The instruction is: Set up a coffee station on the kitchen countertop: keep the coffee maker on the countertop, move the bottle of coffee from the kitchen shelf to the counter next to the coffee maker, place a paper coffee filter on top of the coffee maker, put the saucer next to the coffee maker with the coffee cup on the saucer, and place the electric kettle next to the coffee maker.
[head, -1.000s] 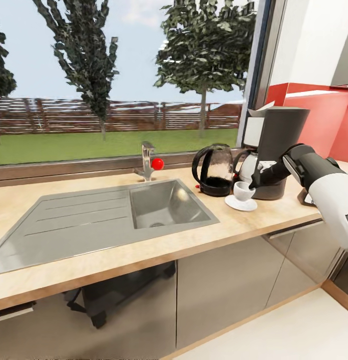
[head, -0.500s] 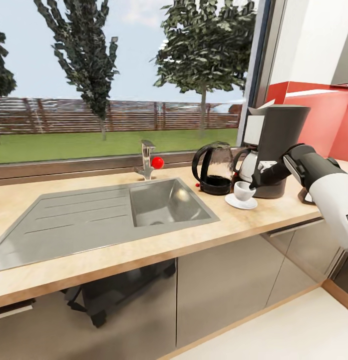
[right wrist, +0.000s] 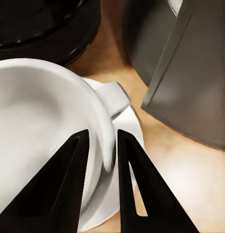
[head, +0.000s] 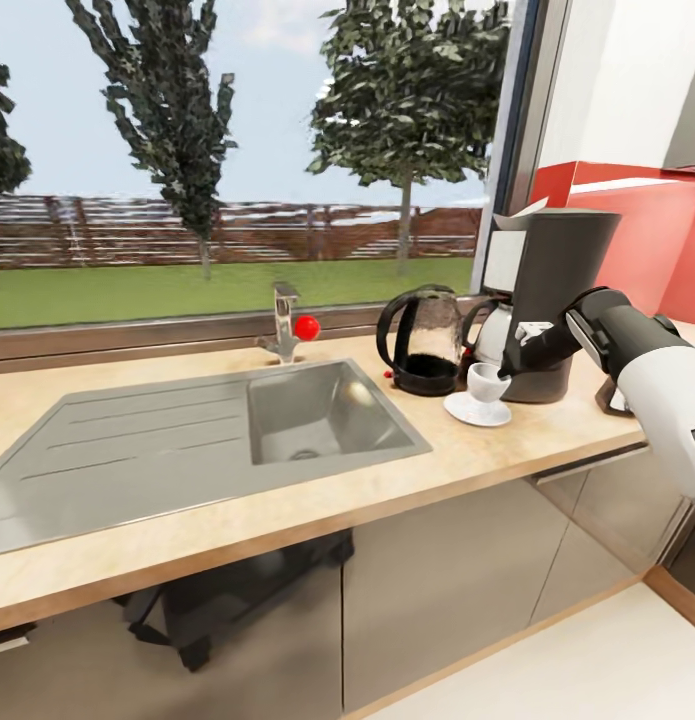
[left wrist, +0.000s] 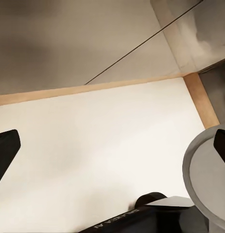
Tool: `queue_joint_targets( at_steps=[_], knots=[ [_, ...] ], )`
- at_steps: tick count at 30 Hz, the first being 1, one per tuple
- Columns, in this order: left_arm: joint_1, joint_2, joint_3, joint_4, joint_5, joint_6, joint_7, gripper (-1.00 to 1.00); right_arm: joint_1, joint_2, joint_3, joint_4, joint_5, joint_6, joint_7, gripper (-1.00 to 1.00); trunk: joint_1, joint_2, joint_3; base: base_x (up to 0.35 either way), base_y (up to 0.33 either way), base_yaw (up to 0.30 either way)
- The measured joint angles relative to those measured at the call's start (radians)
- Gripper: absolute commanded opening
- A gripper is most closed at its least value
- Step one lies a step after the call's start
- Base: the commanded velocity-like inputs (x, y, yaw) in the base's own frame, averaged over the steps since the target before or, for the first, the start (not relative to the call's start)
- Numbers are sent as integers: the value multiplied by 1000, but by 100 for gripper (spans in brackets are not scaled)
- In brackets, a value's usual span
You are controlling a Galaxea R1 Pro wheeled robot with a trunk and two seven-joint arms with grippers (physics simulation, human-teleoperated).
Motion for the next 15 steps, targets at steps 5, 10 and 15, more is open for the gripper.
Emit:
queue_joint_targets(
  at_steps=[5,10,15],
  knots=[
    [0,0,1,0,0,0,-1,100,0,0,0,0,0,0,0,-100,0,0,0,12,-8,0],
    [0,0,-2,0,0,0,-2,100,0,0,0,0,1,0,0,-100,8,-14,-6,2,-2,0],
    [0,0,-4,0,0,0,-1,100,0,0,0,0,1,0,0,-100,27,-49,-22,0,0,0]
  ],
)
